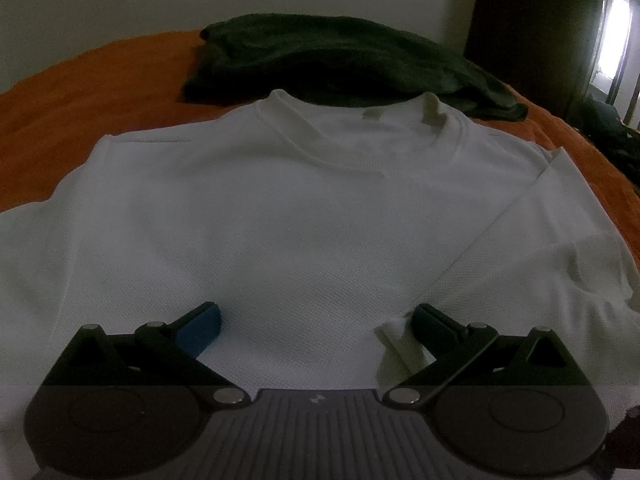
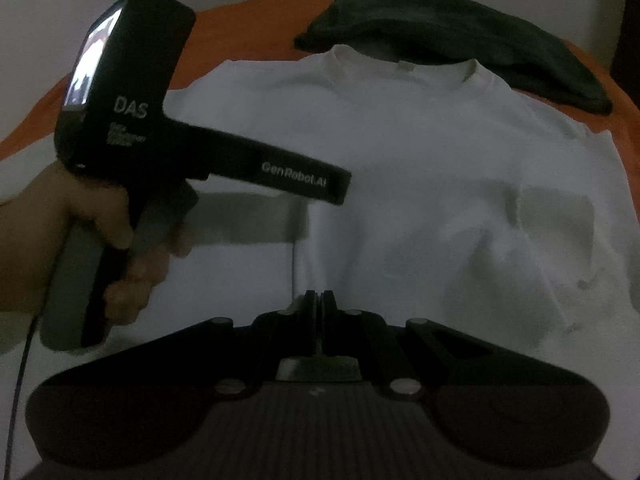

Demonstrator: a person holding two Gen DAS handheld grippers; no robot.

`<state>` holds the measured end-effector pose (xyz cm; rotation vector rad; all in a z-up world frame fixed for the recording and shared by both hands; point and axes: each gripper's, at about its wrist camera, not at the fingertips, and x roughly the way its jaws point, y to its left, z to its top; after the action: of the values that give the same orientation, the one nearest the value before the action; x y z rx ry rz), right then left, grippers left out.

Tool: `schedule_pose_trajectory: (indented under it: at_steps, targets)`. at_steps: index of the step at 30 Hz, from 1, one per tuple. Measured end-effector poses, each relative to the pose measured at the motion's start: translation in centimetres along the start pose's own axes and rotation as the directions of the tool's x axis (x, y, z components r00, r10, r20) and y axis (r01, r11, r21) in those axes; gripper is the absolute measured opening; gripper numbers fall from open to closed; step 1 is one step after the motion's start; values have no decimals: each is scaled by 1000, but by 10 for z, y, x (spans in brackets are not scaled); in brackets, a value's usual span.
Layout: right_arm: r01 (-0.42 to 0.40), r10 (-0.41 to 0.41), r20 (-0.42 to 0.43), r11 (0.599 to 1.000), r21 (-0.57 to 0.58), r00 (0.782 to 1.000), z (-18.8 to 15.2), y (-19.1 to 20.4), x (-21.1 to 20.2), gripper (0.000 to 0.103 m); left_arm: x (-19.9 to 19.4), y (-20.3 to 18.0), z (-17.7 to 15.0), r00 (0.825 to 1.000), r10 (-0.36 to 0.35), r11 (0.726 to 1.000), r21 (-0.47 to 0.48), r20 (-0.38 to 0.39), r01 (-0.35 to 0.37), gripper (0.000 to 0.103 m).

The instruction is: Fold clothes

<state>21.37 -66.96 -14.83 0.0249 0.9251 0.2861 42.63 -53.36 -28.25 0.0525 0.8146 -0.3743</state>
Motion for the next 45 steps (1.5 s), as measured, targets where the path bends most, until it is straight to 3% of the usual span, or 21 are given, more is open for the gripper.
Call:
schedule_pose_trajectory:
  at_steps: [15, 17, 19, 20, 21, 24, 26, 29, 31, 33, 34, 35, 36, 40, 41, 42, 43, 44, 45]
  targets:
    - [16, -16, 10, 999, -29, 1000, -22, 4, -21, 2, -2, -4, -3, 1000, 11, 1000, 15, 24, -11, 103]
    - [-38, 41, 60, 998, -51, 997, -17, -2, -39, 3, -11, -8, 0, 999, 32, 999, 20, 42, -33, 102]
    - [-12, 25, 198, 998, -64, 980, -11, -20, -68, 3, -32, -16, 5, 996, 28, 1000, -11, 80, -27, 102]
    - [35, -20, 261, 998, -53, 965, -6, -38, -79, 5, -41, -24, 6, 995, 15, 1000, 1, 95, -15, 102]
    - [52, -37, 289, 998, -46, 957, -1, -55, -82, 5, -49, -33, 8, 994, 3, 1000, 14, 110, -4, 102]
    - [111, -90, 295, 992, -53, 951, 12, -102, -64, 5, -66, -59, 8, 990, -19, 998, 54, 140, 12, 102]
    - [120, -102, 316, 992, -38, 943, 18, -129, -54, 6, -61, -76, -3, 990, -74, 995, 74, 120, 65, 102]
    - [24, -18, 155, 999, -37, 988, 32, -153, -23, 4, -56, -87, -22, 990, -98, 991, 99, 102, 88, 102]
    - [21, -17, 169, 1000, -23, 985, 39, -162, -28, 6, -54, -91, -36, 991, -100, 989, 115, 93, 89, 102]
    - [-21, 12, 214, 999, 42, 977, 47, -173, -44, 16, -51, -95, -50, 991, -102, 987, 131, 85, 91, 102]
    - [-80, 63, 212, 994, 73, 975, 49, -180, -49, 26, -50, -96, -55, 991, -106, 987, 132, 82, 95, 102]
    - [-136, 113, 211, 985, 102, 971, 51, -187, -54, 28, -52, -95, -53, 989, -121, 987, 112, 83, 111, 102]
    - [-148, 125, 199, 983, 104, 972, 52, -189, -54, 28, -55, -96, -50, 988, -132, 987, 108, 86, 122, 102]
    - [-47, 34, 126, 994, 99, 991, 51, -191, -38, 29, -65, -117, -42, 976, -174, 972, 183, 129, 149, 102]
    - [-79, 63, 123, 988, 133, 990, 49, -195, -35, 30, -67, -123, -41, 973, -183, 967, 206, 142, 151, 102]
    - [-112, 93, 120, 980, 167, 988, 47, -199, -32, 29, -66, -130, -40, 970, -184, 964, 224, 157, 146, 102]
    - [-143, 121, 119, 969, 199, 985, 45, -202, -28, 22, -65, -136, -40, 968, -190, 959, 243, 164, 147, 102]
    - [-145, 122, 129, 971, 191, 984, 45, -203, -27, 7, -58, -141, -39, 967, -211, 951, 257, 142, 170, 102]
    - [-147, 123, 139, 972, 182, 983, 45, -203, -25, 4, -51, -145, -40, 968, -215, 949, 263, 127, 176, 102]
